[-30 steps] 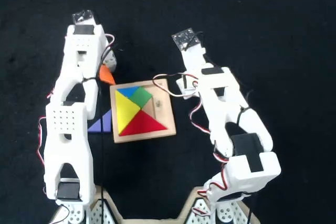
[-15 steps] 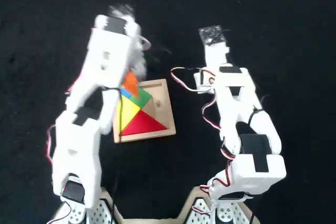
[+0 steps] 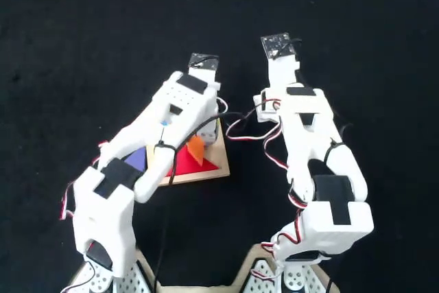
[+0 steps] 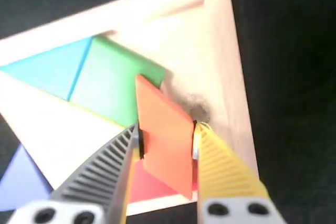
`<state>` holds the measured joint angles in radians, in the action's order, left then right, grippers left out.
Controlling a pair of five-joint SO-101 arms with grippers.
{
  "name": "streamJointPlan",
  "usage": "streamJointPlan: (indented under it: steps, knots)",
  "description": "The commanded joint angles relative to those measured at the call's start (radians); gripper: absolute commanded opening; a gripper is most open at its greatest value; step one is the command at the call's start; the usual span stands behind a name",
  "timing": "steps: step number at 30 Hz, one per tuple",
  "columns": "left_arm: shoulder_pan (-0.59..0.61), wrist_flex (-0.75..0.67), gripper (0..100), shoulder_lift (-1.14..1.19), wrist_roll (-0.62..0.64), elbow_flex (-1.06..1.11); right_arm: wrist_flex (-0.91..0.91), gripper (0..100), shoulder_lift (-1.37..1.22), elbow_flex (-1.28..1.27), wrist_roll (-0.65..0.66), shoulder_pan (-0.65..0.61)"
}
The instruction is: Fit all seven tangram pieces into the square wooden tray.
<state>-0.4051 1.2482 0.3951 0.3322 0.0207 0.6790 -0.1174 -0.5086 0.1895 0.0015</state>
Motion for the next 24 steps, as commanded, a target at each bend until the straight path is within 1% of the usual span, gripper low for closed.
streamJointPlan:
  steps: [1,6,13,16,21,24]
  knots:
    - [-0.039,-0.057,3,-0.098,-0.003,0.028,-0.017,1.1,0.056,0.044,-0.009,0.017]
    - [-0.073,-0.058,3,-0.135,0.176,0.05,-0.017,1.1,0.056,0.044,-0.009,0.017]
    - [-0.091,-0.06,3,-0.143,0.325,0.056,-0.014,1.1,0.056,0.044,-0.009,0.015]
    - [-0.091,-0.075,3,-0.143,0.347,0.058,-0.012,1.1,0.056,0.044,-0.009,0.014]
    - [-0.091,-0.143,3,-0.143,0.348,0.116,-0.012,1.1,0.056,0.044,-0.009,0.014]
    - [-0.091,-0.146,3,-0.143,0.345,0.124,-0.012,1.1,0.056,0.044,-0.009,0.012]
